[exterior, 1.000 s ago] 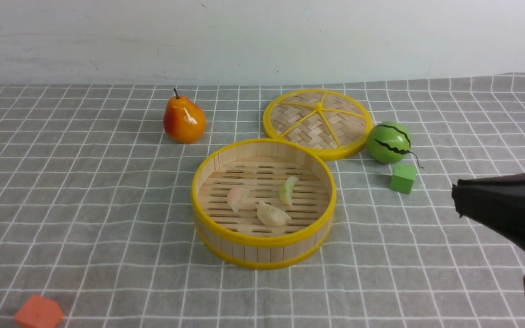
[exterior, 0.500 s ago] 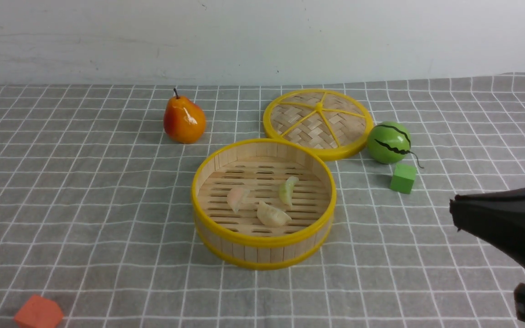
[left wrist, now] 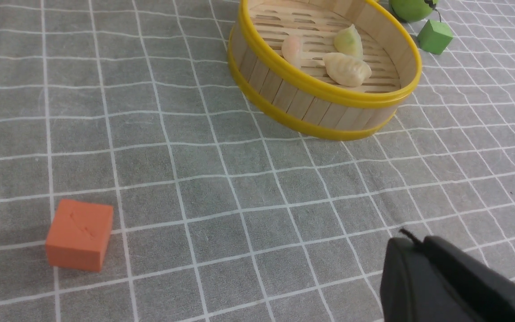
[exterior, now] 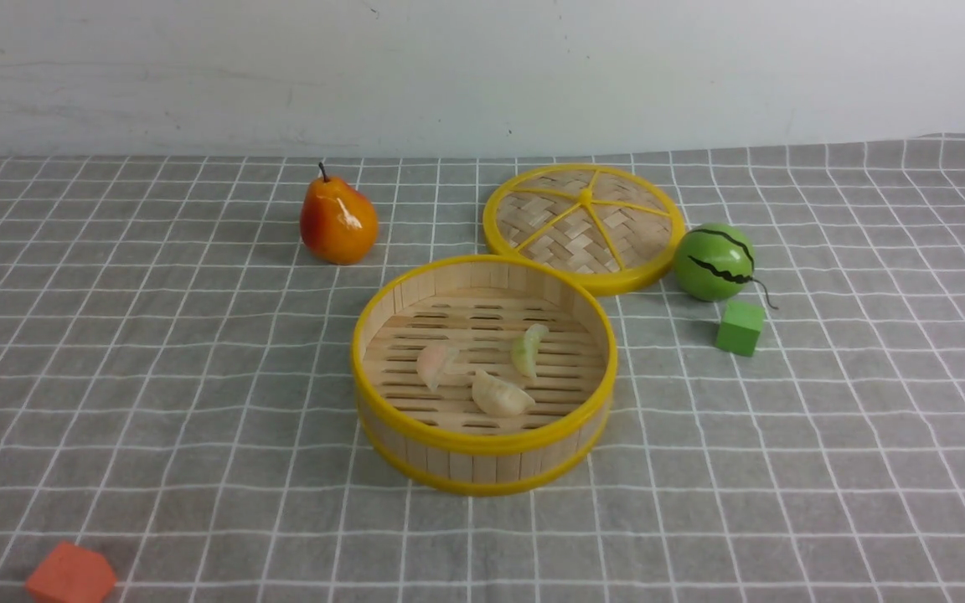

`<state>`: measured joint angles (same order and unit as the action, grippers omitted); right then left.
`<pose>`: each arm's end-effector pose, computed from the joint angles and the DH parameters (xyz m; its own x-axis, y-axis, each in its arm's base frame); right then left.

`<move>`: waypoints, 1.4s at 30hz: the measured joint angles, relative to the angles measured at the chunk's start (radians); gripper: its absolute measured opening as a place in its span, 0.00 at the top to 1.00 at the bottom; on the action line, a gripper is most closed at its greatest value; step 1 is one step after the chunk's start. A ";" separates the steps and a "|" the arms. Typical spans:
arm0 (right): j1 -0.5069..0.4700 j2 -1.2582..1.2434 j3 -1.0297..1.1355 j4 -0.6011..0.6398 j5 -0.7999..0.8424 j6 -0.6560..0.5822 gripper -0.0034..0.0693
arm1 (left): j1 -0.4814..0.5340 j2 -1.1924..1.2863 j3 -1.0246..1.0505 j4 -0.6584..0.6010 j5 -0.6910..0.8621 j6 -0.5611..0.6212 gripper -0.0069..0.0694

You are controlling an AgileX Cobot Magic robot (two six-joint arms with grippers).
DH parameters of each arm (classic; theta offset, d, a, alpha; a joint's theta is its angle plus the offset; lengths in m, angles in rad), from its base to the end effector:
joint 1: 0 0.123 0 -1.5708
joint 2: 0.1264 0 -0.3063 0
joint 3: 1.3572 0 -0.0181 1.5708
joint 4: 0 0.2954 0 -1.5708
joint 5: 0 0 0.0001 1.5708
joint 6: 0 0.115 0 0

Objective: Put the dumplings into the steamer on the table with the grey tablecloth.

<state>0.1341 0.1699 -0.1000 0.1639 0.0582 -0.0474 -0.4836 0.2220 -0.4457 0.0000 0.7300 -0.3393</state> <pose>0.1158 0.0167 0.2309 -0.0561 0.1094 -0.9924 -0.1375 0.9837 0.1162 0.0822 -0.0432 0.2883 -0.4945 -0.1162 -0.8614 0.3186 0.8978 -0.3040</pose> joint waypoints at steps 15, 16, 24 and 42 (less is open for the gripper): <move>-0.226 -0.179 0.122 -0.071 0.303 0.088 0.98 | 0.000 0.000 0.000 0.000 0.000 0.000 0.87; -0.226 -0.179 0.120 -0.071 0.315 0.089 0.98 | 0.000 0.000 0.000 0.000 0.000 0.000 0.87; -0.226 -0.179 0.118 -0.061 0.326 0.090 0.98 | 0.000 0.000 0.000 0.000 0.000 0.000 0.87; -0.226 -0.179 0.118 -0.060 0.326 0.090 0.96 | 0.000 0.000 0.000 0.000 0.000 0.000 0.87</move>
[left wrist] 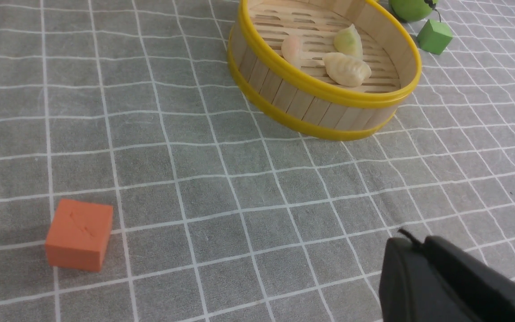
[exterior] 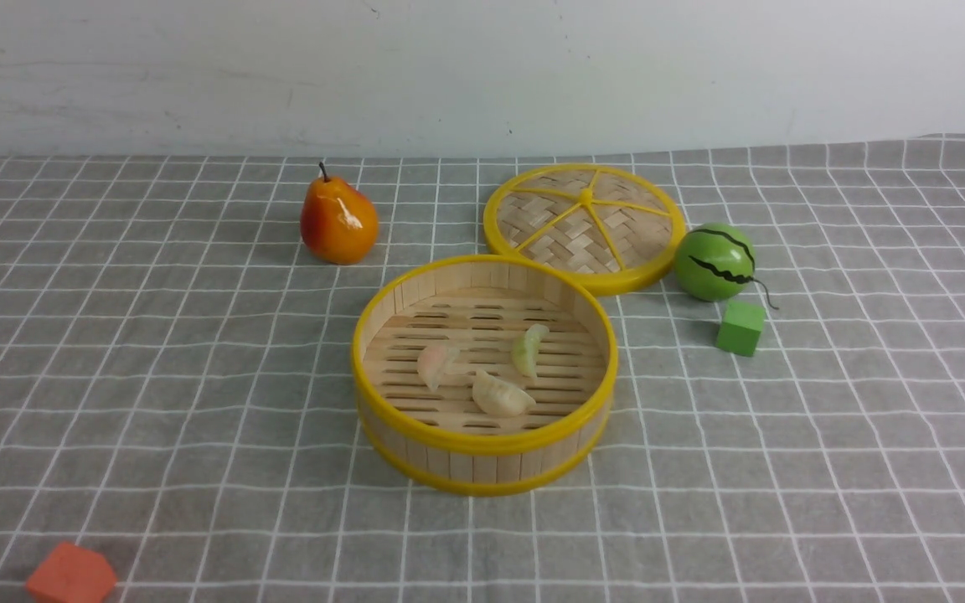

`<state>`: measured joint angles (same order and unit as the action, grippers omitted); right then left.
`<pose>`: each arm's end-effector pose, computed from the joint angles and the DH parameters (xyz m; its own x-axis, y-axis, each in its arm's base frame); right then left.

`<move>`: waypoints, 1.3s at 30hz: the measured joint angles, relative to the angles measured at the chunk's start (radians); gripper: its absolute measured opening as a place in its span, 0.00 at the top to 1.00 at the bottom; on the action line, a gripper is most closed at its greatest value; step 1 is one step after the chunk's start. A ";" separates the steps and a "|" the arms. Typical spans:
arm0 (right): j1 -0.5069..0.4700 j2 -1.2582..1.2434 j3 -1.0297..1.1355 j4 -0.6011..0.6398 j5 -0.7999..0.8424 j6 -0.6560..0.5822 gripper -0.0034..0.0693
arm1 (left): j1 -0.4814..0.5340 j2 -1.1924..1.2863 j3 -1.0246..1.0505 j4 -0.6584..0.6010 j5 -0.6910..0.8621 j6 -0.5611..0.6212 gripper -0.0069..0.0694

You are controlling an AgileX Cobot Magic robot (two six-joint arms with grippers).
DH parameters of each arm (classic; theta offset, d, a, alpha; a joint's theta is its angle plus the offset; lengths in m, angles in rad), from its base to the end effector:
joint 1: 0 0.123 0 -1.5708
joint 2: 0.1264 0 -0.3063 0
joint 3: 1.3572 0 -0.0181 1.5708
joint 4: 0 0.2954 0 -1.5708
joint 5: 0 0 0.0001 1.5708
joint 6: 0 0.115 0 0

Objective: Put the dumplings into the steamer on the table with the grey tablecloth.

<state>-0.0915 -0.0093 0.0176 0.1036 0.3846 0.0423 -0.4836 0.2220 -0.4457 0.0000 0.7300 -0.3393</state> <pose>0.0985 -0.0045 0.1656 -0.2876 0.1648 -0.9435 0.0950 0.9851 0.1431 0.0822 -0.0432 0.2883 -0.4945 -0.1162 -0.8614 0.3186 0.8978 -0.3040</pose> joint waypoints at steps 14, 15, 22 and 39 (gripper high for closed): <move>0.000 0.000 0.000 0.000 0.001 0.000 0.95 | 0.279 -0.115 0.261 0.005 -0.502 0.000 0.93; 0.000 0.000 0.000 0.000 0.001 0.000 0.95 | 0.319 -0.140 0.292 0.005 -0.537 0.000 0.93; 0.000 0.000 0.000 0.000 0.001 0.000 0.94 | 0.478 -0.232 0.455 -0.007 -0.542 0.005 0.93; 0.000 0.000 0.000 0.001 0.002 0.000 0.90 | 0.482 -0.232 0.477 -0.010 -0.353 0.129 0.93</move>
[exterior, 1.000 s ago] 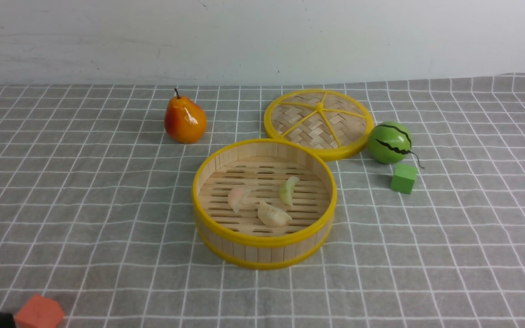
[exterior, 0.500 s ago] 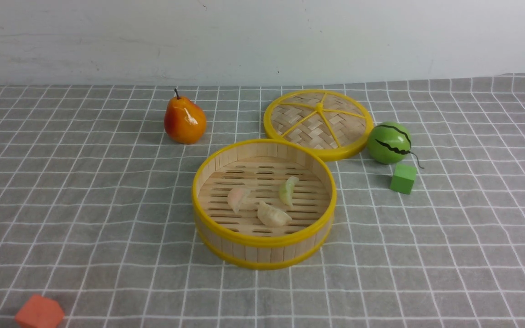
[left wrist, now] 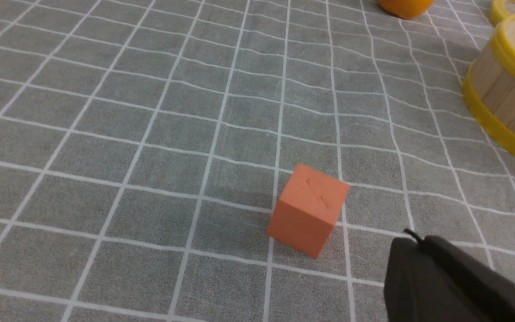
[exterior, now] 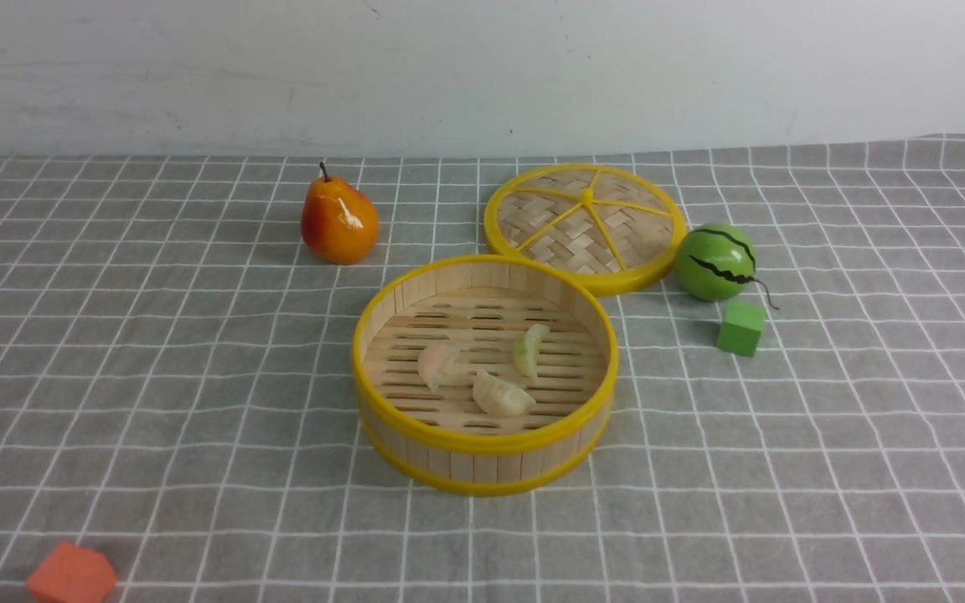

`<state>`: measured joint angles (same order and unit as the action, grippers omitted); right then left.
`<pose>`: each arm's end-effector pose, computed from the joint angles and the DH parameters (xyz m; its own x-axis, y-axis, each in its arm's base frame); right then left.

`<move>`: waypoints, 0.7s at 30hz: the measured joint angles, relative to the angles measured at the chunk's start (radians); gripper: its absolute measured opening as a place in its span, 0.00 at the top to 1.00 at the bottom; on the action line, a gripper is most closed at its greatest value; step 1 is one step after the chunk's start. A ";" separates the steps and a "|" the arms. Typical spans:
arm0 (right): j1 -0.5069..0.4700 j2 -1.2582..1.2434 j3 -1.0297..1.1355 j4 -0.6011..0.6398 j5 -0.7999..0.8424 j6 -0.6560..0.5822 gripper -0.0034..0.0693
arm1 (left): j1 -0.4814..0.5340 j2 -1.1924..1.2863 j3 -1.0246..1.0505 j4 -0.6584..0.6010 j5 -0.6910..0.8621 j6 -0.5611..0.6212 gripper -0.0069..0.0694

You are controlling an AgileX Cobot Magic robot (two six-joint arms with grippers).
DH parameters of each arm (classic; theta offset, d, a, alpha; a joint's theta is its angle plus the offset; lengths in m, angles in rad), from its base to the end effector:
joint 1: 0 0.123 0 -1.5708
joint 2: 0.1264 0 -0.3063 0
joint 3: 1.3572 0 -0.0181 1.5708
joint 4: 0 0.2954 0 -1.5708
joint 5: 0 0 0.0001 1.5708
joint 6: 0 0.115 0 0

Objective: Put the dumplings into the steamer on the table with the grey tablecloth.

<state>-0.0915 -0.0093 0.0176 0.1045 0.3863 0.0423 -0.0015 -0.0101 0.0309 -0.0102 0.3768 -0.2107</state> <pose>0.0984 -0.0045 0.1655 -0.2891 0.1657 -0.9428 0.0950 0.9850 0.1440 0.0988 -0.0006 0.1610 -0.2992 -0.2180 -0.9290 -0.0618 0.9759 -0.2091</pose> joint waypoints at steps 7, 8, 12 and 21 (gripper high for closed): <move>0.000 0.000 0.000 0.000 0.000 0.000 0.89 | 0.000 0.000 0.000 0.000 0.005 0.000 0.93; 0.000 0.000 0.000 0.000 0.000 0.000 0.89 | 0.000 0.000 0.000 0.000 0.006 0.000 0.93; 0.000 0.000 0.000 0.000 0.000 0.000 0.88 | 0.000 0.000 0.000 0.000 0.007 0.000 0.93; 0.000 0.000 0.000 0.000 0.001 0.000 0.86 | 0.000 0.000 0.000 0.000 0.007 0.000 0.93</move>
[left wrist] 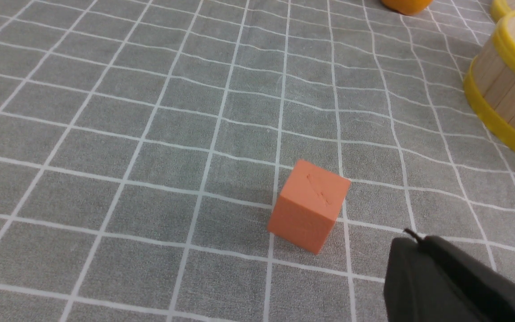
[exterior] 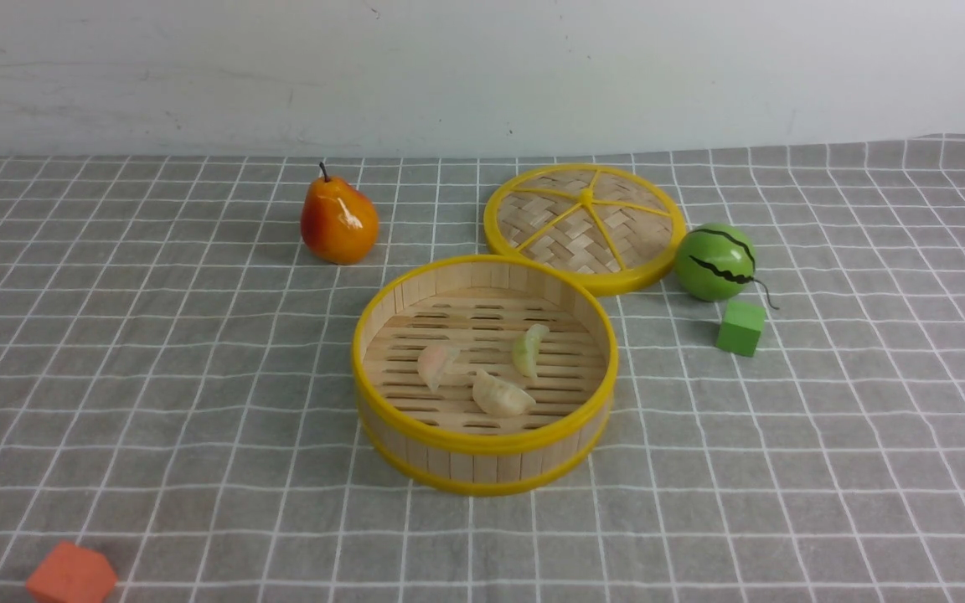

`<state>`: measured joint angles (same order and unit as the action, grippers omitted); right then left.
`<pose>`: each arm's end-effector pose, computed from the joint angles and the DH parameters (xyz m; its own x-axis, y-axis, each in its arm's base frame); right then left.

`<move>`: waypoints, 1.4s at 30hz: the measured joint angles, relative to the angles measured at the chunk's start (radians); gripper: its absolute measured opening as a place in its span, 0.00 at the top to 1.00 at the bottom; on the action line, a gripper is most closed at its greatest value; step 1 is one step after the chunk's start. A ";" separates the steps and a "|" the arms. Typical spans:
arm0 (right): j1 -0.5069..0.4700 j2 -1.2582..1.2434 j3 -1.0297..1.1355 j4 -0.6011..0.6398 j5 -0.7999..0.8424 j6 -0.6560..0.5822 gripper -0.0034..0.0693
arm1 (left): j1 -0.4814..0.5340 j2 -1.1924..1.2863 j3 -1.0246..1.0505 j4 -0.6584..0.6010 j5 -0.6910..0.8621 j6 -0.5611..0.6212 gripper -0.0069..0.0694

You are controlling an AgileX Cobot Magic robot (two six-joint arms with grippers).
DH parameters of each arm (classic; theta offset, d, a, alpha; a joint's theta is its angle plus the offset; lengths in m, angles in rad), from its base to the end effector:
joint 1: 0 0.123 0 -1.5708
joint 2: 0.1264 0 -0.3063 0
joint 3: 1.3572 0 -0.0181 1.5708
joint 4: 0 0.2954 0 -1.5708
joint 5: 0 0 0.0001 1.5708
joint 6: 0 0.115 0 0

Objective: Put the dumplings into the steamer on the table with the grey tablecloth.

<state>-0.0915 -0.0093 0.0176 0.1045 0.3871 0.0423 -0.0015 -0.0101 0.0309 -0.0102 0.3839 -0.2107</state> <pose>0.0984 -0.0045 0.1654 -0.2899 0.1657 -0.9426 0.0950 0.9850 0.1440 0.0985 -0.0006 0.1602 -0.3058 -0.2179 -0.9268 -0.0632 0.9760 -0.2086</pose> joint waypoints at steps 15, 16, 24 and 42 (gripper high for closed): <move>0.000 0.000 0.000 0.000 0.000 0.000 0.84 | 0.000 0.000 0.000 0.000 0.000 0.000 0.93; 0.000 0.000 0.000 0.000 0.000 0.000 0.84 | 0.000 0.000 0.000 0.000 0.000 0.000 0.93; 0.000 0.000 0.000 0.001 0.000 0.000 0.83 | 0.000 0.000 0.000 0.000 0.000 0.000 0.92; 0.000 0.000 0.000 0.001 0.000 0.000 0.80 | 0.000 0.000 0.000 0.000 0.000 0.000 0.91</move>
<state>-0.0915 -0.0093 0.0176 0.1056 0.3871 0.0423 -0.0015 -0.0101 0.0309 -0.0102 0.3839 -0.2107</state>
